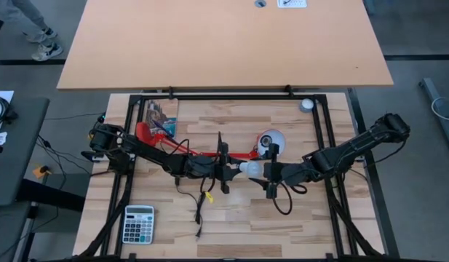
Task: Screw lightbulb
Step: Insert the lightbulb in the lamp
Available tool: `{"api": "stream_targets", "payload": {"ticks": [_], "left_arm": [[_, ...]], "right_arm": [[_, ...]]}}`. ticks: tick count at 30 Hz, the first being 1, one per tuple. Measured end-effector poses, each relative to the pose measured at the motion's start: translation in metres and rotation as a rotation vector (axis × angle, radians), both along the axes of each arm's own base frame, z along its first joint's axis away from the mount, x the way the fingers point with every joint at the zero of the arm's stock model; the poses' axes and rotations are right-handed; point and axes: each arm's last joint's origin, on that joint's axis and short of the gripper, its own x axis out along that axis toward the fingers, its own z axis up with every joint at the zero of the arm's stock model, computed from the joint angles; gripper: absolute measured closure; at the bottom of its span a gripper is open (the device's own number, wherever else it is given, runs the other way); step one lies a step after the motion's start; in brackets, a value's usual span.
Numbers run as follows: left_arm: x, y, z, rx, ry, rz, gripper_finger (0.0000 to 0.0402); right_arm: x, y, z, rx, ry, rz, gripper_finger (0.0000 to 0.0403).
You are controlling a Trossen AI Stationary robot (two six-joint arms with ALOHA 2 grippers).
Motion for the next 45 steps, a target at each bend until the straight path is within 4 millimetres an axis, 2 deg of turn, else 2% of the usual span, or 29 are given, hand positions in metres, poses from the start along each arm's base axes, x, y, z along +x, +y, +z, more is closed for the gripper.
{"api": "stream_targets", "payload": {"ticks": [9, 19, 32, 36, 45], "left_arm": [[0.0000, 0.0000, -0.0001, -0.003, 0.001, 0.001, 0.0312], [0.0000, 0.0002, -0.0004, -0.002, 0.004, 0.002, 0.0312], [0.0000, 0.0002, -0.0003, -0.005, 0.002, 0.002, 0.0311], [-0.0001, 0.0002, -0.0005, -0.004, 0.004, 0.003, 0.0297], [-0.0029, -0.0021, -0.0044, 0.042, 0.069, 0.034, 0.0231]], "right_arm": [[0.0000, 0.0000, 0.0000, 0.006, -0.001, -0.003, 0.0084], [0.0001, 0.0001, 0.0002, -0.006, -0.001, 0.004, 0.0058], [0.0001, 0.0003, 0.0003, -0.014, 0.001, 0.010, 0.0106], [0.0001, 0.0003, 0.0002, -0.014, 0.001, 0.011, 0.0108], [-0.0024, -0.0004, -0.0037, 0.008, 0.038, -0.010, 0.0109]]}}
